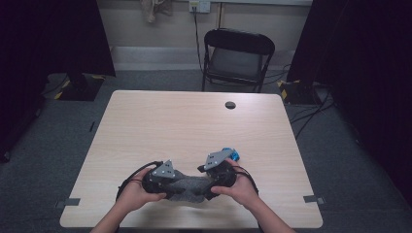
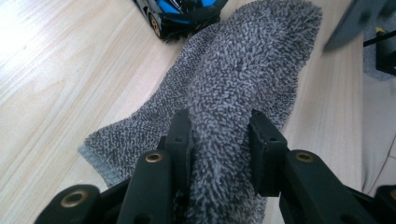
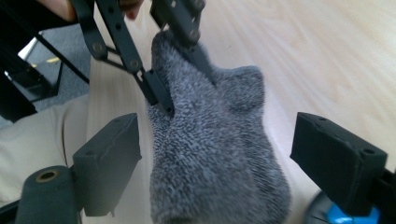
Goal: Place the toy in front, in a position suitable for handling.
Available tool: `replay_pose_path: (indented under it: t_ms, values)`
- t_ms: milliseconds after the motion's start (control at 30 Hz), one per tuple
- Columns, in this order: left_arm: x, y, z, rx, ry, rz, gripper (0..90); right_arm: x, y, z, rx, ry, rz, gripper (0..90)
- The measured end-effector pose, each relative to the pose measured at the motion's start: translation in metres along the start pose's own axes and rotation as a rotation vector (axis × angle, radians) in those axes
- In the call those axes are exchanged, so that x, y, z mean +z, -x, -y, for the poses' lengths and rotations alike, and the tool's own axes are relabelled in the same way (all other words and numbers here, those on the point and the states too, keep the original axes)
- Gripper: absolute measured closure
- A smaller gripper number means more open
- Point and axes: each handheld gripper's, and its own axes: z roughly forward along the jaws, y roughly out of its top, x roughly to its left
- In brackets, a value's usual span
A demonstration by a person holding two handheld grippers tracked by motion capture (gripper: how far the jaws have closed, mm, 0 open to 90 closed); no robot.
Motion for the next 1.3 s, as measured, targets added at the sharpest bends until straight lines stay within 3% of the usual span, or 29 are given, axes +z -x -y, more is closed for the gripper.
replay_pose_path:
  t_ms: [133, 167, 300, 400, 433, 467, 500, 600, 633, 733, 767, 867, 1033, 1133, 1300]
  values:
    - [-0.001, 0.001, -0.003, -0.013, 0.031, 0.008, 65.1, 0.008, -0.003, 0.002, -0.022, -0.009, -0.026, 23.3]
    - [-0.001, 0.002, -0.004, -0.013, 0.038, 0.009, 65.1, 0.014, -0.006, 0.003, -0.032, -0.018, -0.042, 30.6]
    - [-0.002, 0.004, -0.007, -0.010, 0.045, 0.018, 65.1, 0.020, -0.007, 0.006, -0.033, -0.025, -0.049, 39.9]
    - [-0.003, 0.005, -0.007, -0.005, 0.045, 0.021, 65.1, 0.021, -0.007, 0.008, -0.023, -0.025, -0.056, 41.7]
    - [-0.003, 0.006, -0.007, -0.008, 0.050, 0.023, 65.1, 0.022, -0.007, 0.009, -0.014, -0.026, -0.054, 45.0]
    - [-0.004, 0.006, -0.007, -0.010, 0.053, 0.030, 65.2, 0.023, -0.006, 0.012, -0.006, -0.033, -0.063, 55.2]
    - [-0.004, 0.006, -0.007, -0.010, 0.053, 0.030, 65.2, 0.023, -0.006, 0.012, -0.006, -0.033, -0.063, 55.2]
    - [-0.005, 0.007, -0.006, -0.009, 0.056, 0.027, 62.3, 0.023, -0.005, 0.016, 0.028, -0.024, -0.070, 72.7]
    - [-0.006, 0.006, -0.006, -0.010, 0.057, 0.024, 62.3, 0.023, -0.005, 0.016, 0.028, -0.024, -0.070, 72.7]
    - [-0.011, 0.004, -0.005, -0.046, 0.086, 0.003, 34.5, 0.022, -0.008, 0.015, 0.015, -0.022, -0.065, 75.5]
    - [-0.015, 0.001, -0.004, -0.062, 0.104, -0.007, 34.5, 0.022, -0.008, 0.014, 0.018, -0.021, -0.067, 75.8]
    - [-0.034, -0.007, 0.001, -0.082, 0.147, -0.036, 21.1, 0.017, -0.011, 0.010, 0.005, -0.020, -0.068, 76.2]
    - [-0.053, -0.015, 0.009, -0.109, 0.195, -0.055, 16.2, 0.006, -0.007, 0.005, 0.006, 0.005, -0.046, 76.5]
    - [-0.058, -0.017, 0.012, -0.115, 0.195, -0.057, 16.2, -0.001, -0.005, 0.003, 0.009, 0.015, -0.037, 76.6]
    - [-0.058, -0.016, 0.016, -0.088, 0.177, -0.047, 16.2, -0.018, 0.001, -0.001, 0.038, 0.046, -0.014, 76.7]
